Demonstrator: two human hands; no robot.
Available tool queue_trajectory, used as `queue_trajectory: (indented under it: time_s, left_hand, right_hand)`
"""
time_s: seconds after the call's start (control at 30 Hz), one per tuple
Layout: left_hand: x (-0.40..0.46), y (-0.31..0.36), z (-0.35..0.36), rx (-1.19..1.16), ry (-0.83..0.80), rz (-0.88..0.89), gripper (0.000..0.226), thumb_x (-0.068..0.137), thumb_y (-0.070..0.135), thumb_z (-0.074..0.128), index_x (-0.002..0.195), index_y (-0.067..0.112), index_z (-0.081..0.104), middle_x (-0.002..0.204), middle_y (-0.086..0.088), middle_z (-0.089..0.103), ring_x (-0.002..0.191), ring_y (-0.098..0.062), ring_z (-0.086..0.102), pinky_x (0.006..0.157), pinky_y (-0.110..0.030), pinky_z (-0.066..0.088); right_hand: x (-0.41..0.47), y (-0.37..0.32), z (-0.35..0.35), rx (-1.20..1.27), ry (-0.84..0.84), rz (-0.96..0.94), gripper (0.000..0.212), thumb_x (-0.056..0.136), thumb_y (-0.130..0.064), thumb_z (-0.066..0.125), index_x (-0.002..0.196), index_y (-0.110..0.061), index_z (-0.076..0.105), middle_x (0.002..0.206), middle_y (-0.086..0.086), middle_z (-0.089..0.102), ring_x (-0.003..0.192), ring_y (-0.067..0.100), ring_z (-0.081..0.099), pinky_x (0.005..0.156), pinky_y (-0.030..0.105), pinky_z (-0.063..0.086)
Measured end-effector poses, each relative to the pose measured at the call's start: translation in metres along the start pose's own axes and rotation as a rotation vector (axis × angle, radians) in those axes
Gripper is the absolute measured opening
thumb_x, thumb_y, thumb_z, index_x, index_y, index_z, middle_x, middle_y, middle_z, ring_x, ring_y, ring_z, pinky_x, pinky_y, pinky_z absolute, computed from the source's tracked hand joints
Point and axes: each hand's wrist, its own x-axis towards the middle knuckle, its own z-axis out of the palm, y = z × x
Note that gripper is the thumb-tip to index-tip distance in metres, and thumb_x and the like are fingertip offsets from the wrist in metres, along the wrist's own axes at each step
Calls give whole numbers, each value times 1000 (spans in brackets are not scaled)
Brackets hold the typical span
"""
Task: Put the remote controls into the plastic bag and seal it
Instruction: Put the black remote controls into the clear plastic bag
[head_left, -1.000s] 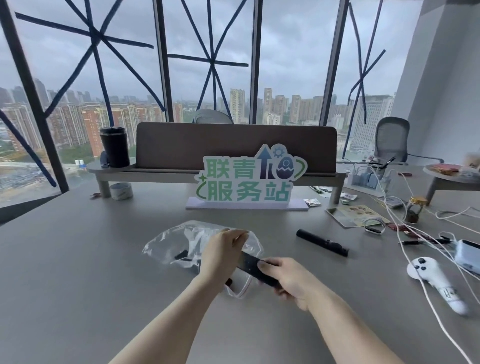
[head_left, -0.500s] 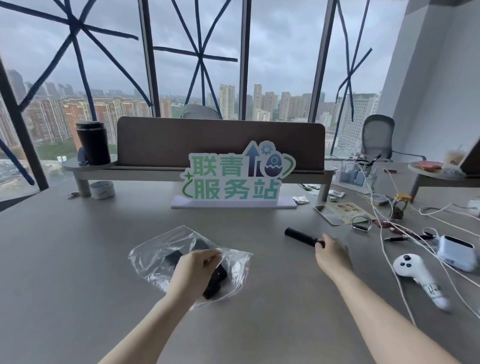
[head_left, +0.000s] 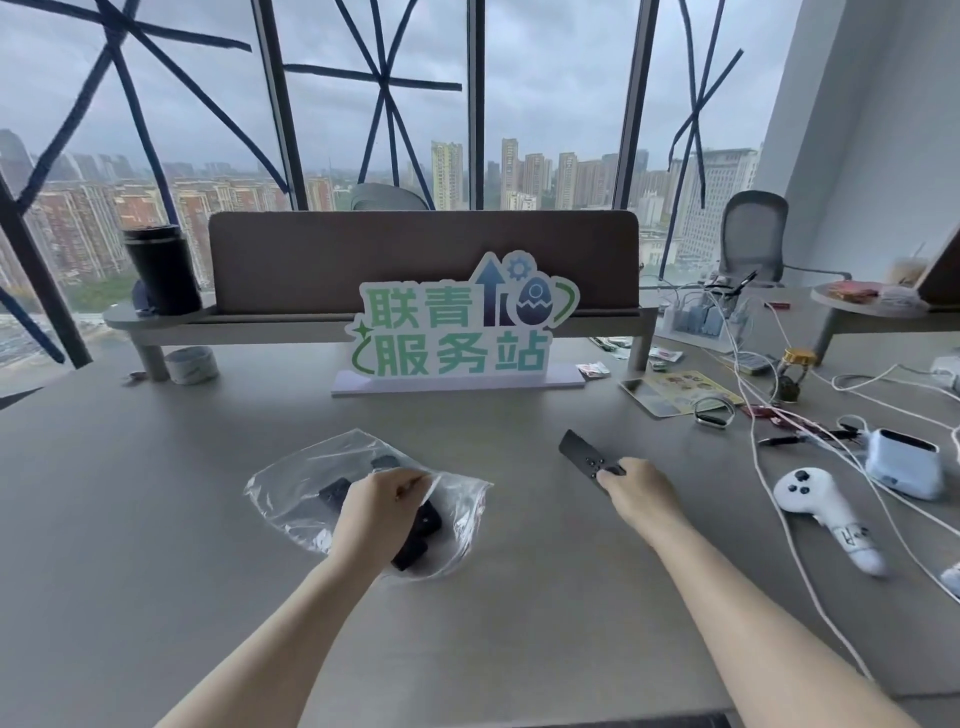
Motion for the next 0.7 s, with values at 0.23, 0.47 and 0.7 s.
queue_trajectory:
  time_s: [0.23,0.47,0.7]
  left_hand:
    - [-2,4,-9,-78,56,-45,19,84,31,58,86,22,75,76,2,74,65,-17,61,66,-27,44]
    - [-15,5,-16,-66,79,-4,20,87,26,58,98,20,74,102,0,75,95,-17,65,74,-22,40]
    - [-20,-12,-30,-62,53,-3,20,86,30,57,87,21,75,84,1,75,80,-18,64,70,-29,45]
  right_hand:
    - [-91,-37,-38,581,-621,35,32,93,-19,50,61,-16,48,48,4,46,32,11,18,35,18,15]
    - [-115,-98,55,576,-756,-57,24,100,-32,55,88,-16,68,72,4,71,35,11,34,33,19,25]
    - [-103,-85,75,269,-85,-134,19,88,-16,54,81,-21,71,67,-2,72,61,15,62,60,29,47]
